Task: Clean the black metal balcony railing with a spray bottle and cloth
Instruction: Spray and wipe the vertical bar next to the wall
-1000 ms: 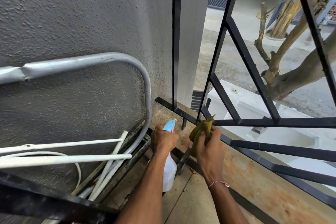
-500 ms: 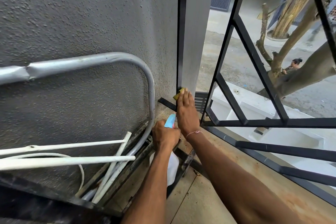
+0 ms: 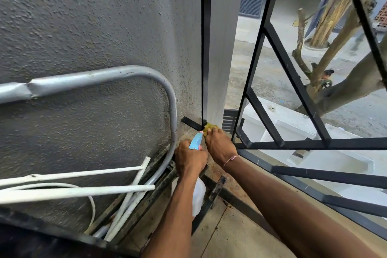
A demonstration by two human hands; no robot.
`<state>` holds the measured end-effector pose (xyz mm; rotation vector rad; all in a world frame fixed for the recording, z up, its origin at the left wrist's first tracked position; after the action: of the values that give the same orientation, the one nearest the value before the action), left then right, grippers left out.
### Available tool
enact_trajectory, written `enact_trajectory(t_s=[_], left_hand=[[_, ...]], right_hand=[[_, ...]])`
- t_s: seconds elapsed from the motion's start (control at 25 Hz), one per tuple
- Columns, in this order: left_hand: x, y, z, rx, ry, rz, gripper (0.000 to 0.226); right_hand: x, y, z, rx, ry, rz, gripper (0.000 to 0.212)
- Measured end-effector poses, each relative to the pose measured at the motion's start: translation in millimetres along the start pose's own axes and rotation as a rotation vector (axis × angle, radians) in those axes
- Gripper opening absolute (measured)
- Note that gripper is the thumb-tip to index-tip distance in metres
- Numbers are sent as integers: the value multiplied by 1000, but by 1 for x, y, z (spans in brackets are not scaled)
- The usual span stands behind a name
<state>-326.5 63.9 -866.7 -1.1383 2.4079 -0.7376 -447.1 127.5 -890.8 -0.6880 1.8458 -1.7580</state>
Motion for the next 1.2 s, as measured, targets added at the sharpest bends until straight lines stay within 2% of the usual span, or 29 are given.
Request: enact_trajectory(t_s=[0.16, 0.28, 0.44, 0.52, 0.8, 1.0, 1.12, 1.2], left_hand=[[1, -4, 4, -3, -10, -8, 40], [0, -4, 3, -17, -13, -6, 42], [2, -2, -4, 9, 25, 5, 42], [3, -2, -5, 35, 27, 1, 40], [-15, -2, -11, -62, -40, -1, 27], [-30, -8, -3, -127, -29, -26, 25], [-42, 0, 2, -135, -9, 23, 21], [-44, 11, 3, -131, 38, 69, 21]], right_hand=[[-21, -11, 3, -99, -1, 17, 42], [-22, -26, 7, -121, -37, -57, 36], [-20, -12, 15, -185, -117, -9, 53], [-20, -5, 16, -220, -151, -9, 54], [-40, -11, -2, -218, -55, 36, 40], [-75, -39, 7, -92, -203, 4, 41], [-117, -21, -1, -49, -309, 108, 33], [-140, -10, -23, -19, -294, 138, 30]])
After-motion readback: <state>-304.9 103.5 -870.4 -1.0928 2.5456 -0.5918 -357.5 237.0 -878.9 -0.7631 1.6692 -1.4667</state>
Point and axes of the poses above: each hand's wrist, its own x-axis towards the middle knuckle, its own y-axis out of the palm, z = x × y, the point moved 10 cm from there along x, towards the middle knuckle, and after that the axes turned 10 degrees about y, right-handed, at the moved point
